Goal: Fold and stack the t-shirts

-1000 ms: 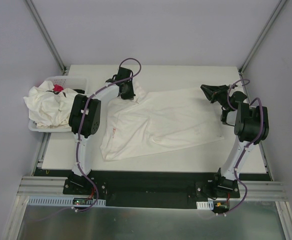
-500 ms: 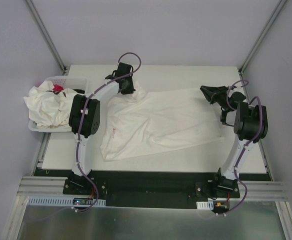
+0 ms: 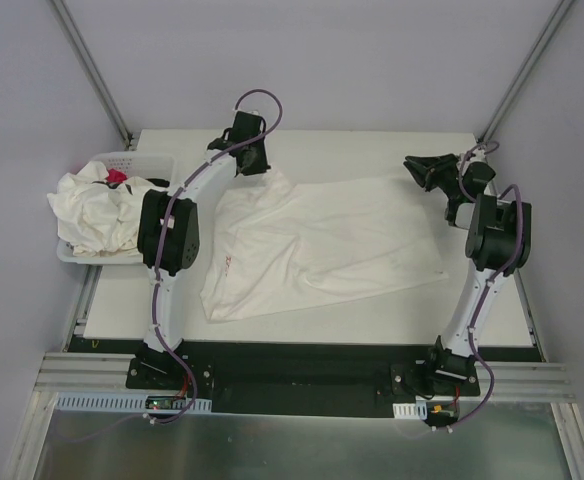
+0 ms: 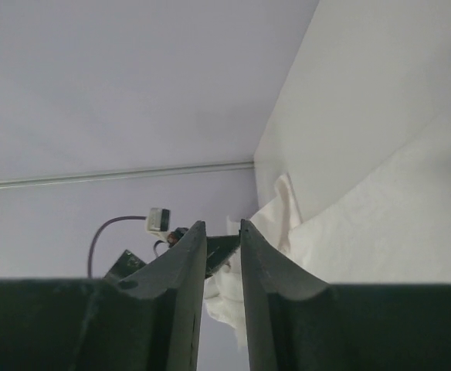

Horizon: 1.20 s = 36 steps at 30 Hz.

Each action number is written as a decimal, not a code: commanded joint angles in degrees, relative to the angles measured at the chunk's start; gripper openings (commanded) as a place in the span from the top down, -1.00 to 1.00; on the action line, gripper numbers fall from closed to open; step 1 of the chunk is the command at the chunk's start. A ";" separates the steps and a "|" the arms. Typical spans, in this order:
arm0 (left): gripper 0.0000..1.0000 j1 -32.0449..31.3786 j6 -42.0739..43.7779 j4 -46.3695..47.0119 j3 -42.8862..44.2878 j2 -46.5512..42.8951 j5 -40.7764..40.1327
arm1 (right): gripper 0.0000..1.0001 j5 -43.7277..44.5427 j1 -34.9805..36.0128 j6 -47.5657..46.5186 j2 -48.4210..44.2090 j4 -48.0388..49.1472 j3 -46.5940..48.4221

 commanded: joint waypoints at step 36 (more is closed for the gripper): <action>1.00 5.51 8.85 -1.13 12.77 -5.61 -1.63 | 0.32 2.69 -4.39 -50.02 13.51 -72.13 41.94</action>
